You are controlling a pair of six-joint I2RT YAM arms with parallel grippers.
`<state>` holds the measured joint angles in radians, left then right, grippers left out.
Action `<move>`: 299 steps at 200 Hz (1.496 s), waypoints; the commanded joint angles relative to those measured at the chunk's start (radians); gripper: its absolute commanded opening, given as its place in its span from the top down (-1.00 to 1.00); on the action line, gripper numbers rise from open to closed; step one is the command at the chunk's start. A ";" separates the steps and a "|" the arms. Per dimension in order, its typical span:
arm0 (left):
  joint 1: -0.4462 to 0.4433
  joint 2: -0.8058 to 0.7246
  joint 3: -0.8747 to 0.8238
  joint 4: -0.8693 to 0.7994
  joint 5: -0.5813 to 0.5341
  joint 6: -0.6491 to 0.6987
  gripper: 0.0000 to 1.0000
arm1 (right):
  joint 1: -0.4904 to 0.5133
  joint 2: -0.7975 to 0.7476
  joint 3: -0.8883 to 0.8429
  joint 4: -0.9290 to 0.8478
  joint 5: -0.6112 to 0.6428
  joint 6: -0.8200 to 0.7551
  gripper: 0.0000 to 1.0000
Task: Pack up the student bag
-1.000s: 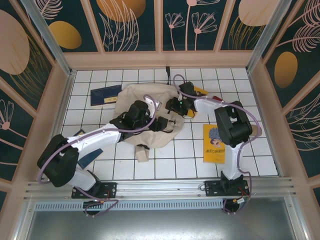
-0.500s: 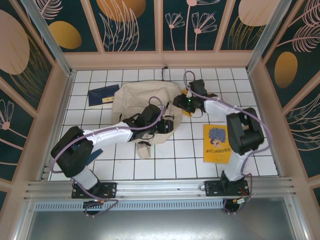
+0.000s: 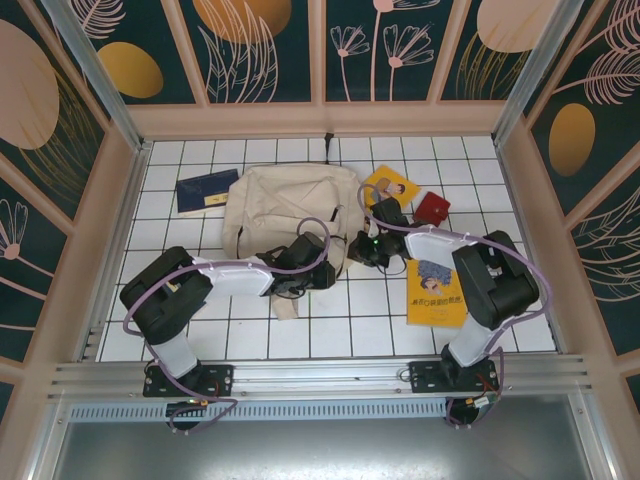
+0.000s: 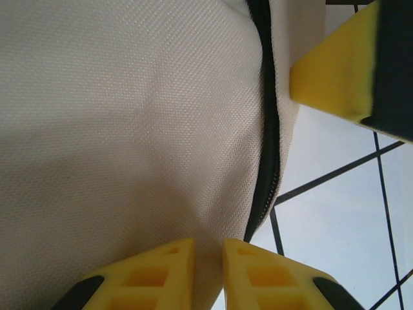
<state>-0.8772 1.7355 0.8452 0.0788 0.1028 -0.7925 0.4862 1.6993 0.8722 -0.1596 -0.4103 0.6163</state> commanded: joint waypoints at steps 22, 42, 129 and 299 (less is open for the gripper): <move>-0.006 -0.097 0.033 -0.039 -0.063 -0.046 0.50 | -0.015 -0.099 0.023 0.040 0.050 0.014 0.54; -0.005 -0.123 0.076 -0.072 -0.102 -0.081 0.33 | -0.034 -0.119 0.030 0.046 0.068 0.022 0.32; 0.034 0.073 0.353 -0.198 -0.190 -0.222 -0.11 | -0.077 -0.080 0.089 0.030 0.099 0.071 0.15; 0.080 0.245 0.471 -0.283 -0.164 -0.582 0.05 | -0.162 -0.187 -0.070 0.071 0.146 0.112 0.17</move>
<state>-0.8028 1.9648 1.3109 -0.1455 -0.0540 -1.2991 0.3286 1.5459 0.8280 -0.1120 -0.2802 0.7097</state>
